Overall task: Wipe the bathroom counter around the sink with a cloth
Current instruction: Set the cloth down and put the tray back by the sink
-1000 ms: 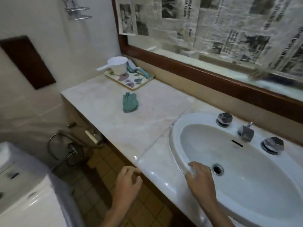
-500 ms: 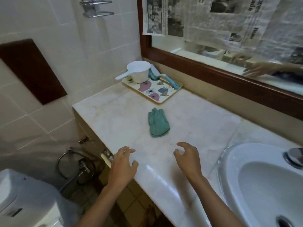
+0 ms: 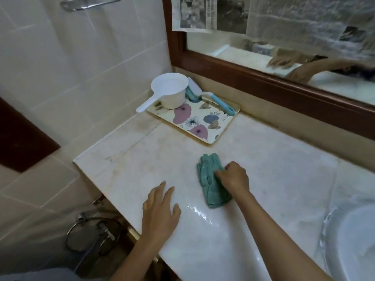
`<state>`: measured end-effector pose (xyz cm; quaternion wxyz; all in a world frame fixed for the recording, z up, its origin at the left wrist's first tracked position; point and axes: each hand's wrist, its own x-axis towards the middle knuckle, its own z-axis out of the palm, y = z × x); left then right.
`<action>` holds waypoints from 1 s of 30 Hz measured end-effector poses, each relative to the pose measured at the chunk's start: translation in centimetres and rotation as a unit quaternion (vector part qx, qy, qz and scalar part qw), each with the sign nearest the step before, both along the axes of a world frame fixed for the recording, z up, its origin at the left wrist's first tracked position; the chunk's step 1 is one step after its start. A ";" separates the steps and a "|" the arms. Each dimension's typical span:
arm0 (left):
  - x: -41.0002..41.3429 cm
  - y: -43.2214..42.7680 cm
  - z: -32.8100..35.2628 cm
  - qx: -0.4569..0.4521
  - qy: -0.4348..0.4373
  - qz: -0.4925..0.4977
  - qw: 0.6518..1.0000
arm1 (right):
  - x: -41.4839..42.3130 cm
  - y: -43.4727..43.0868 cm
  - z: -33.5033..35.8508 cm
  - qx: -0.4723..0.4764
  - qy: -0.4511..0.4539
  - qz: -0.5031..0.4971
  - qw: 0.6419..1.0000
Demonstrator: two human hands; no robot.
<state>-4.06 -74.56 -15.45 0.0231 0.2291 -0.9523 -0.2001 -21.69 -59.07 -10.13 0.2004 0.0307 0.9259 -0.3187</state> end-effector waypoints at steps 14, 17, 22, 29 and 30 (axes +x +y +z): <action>-5.9 -8.4 0.4 0.015 0.089 -0.075 0.993 | -2.1 -3.3 3.7 -0.060 -0.021 0.055 0.996; -11.2 -12.3 0.8 -0.006 0.084 -0.060 0.995 | -5.4 -4.7 6.7 -0.104 -0.021 0.090 0.990; -16.1 -14.9 0.1 -0.027 0.024 -0.061 0.998 | -13.0 -8.8 9.6 -0.064 -0.031 0.142 0.987; -16.4 -14.9 -0.9 -0.077 0.023 -0.069 0.994 | -19.9 -14.3 7.8 -0.065 -0.132 0.177 0.973; -16.5 -14.8 -1.0 -0.086 0.023 -0.069 0.994 | -20.6 -14.7 7.1 -0.073 -0.158 0.172 0.970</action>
